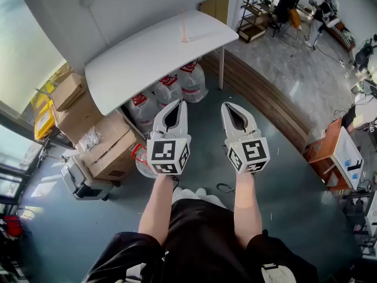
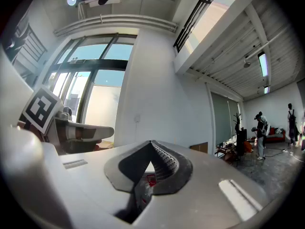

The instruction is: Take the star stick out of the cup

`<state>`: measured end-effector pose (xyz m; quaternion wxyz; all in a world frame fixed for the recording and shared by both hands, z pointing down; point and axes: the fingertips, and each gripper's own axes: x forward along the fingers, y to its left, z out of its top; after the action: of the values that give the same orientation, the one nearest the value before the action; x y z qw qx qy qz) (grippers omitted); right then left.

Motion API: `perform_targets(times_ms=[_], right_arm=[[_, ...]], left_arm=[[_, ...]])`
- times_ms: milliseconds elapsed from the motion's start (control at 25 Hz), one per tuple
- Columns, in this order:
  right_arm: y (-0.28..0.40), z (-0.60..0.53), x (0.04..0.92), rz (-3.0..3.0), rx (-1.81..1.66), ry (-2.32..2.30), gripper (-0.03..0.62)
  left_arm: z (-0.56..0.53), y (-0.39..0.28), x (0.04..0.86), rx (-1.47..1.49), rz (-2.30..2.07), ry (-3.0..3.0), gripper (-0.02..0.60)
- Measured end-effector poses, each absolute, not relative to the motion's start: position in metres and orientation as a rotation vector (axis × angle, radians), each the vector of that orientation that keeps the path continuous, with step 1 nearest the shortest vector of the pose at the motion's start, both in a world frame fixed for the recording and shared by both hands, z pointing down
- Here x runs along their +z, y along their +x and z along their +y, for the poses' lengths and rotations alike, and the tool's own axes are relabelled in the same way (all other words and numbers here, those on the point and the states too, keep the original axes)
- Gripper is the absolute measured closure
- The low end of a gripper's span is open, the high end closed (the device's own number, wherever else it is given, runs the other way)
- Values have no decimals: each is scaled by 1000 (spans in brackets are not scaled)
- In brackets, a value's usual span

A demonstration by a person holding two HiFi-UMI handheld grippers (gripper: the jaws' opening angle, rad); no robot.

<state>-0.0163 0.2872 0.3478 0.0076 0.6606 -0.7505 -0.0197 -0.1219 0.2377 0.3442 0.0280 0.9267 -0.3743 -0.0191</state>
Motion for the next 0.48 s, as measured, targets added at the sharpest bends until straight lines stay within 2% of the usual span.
perform_targets(times_ms=[480], right_arm=[[-15, 276, 334, -2457, -101, 1958, 588]], left_arm=[[238, -119, 328, -65, -1212, 2873, 578]])
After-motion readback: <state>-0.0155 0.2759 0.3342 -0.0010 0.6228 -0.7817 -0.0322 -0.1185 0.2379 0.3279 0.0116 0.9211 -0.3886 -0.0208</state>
